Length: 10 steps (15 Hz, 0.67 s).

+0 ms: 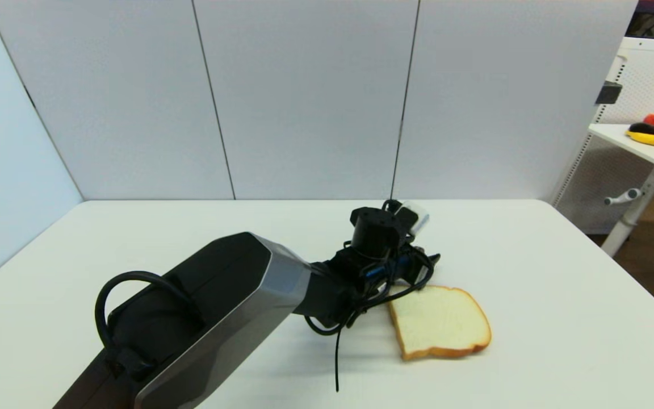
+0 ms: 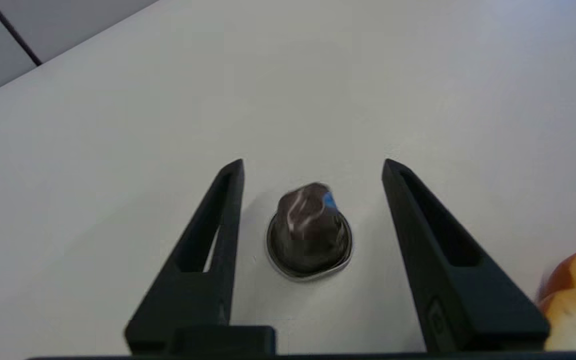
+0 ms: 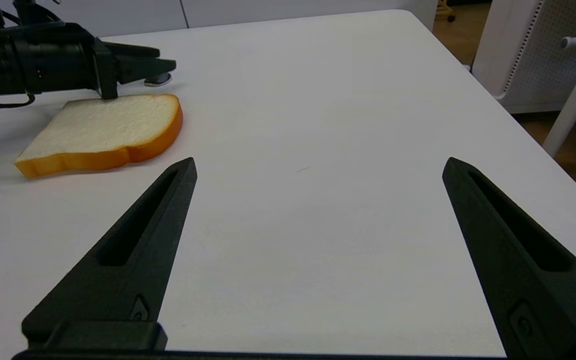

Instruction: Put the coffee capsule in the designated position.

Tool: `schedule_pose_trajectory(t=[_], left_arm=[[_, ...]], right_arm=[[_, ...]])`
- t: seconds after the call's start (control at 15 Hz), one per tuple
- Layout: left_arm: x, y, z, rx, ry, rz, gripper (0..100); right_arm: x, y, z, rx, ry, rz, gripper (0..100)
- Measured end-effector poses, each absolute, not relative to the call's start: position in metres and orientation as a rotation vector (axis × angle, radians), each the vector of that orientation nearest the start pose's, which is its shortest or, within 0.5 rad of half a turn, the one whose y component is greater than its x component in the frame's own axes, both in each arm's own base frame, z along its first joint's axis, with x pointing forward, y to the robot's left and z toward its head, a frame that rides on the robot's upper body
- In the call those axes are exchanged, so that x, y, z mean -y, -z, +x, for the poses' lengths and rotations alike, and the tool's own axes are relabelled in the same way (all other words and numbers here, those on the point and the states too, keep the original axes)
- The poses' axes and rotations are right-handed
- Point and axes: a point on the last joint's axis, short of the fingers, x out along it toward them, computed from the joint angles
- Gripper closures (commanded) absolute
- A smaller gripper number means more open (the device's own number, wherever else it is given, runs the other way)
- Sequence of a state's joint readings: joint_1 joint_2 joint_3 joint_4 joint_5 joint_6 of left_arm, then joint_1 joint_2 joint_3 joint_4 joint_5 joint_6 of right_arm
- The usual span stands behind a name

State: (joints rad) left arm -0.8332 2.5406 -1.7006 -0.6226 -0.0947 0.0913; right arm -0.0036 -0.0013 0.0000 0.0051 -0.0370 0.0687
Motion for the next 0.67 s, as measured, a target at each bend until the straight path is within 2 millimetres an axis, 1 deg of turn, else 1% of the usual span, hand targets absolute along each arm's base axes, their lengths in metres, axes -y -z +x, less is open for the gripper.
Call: schedule_pose_trajectory(t=[0.13, 0.2, 0.33, 0.4, 0.53, 0.67], left_arm=[[0.383, -0.074, 0.346, -0.169, 0.932, 0.169, 0], [0.380, -0.082, 0.344, -0.165, 0.931, 0.171, 0], [0.367, -0.107, 0.337, -0.151, 0.918, 0.173, 0], [0.357, -0.123, 0.332, -0.143, 0.902, 0.174, 0], [0.331, -0.155, 0.315, -0.135, 0.846, 0.176, 0], [0.295, -0.185, 0.288, -0.131, 0.748, 0.175, 0]], right_arm=[[0.001, -0.075, -0.023, -0.002, 0.041, 0.069, 0], [0.001, -0.075, -0.023, -0.002, 0.041, 0.068, 0], [0.001, -0.075, -0.023, -0.002, 0.041, 0.069, 0], [0.001, -0.075, -0.023, -0.002, 0.041, 0.068, 0], [0.001, -0.075, -0.023, -0.002, 0.042, 0.069, 0], [0.001, -0.075, -0.023, -0.002, 0.041, 0.069, 0]])
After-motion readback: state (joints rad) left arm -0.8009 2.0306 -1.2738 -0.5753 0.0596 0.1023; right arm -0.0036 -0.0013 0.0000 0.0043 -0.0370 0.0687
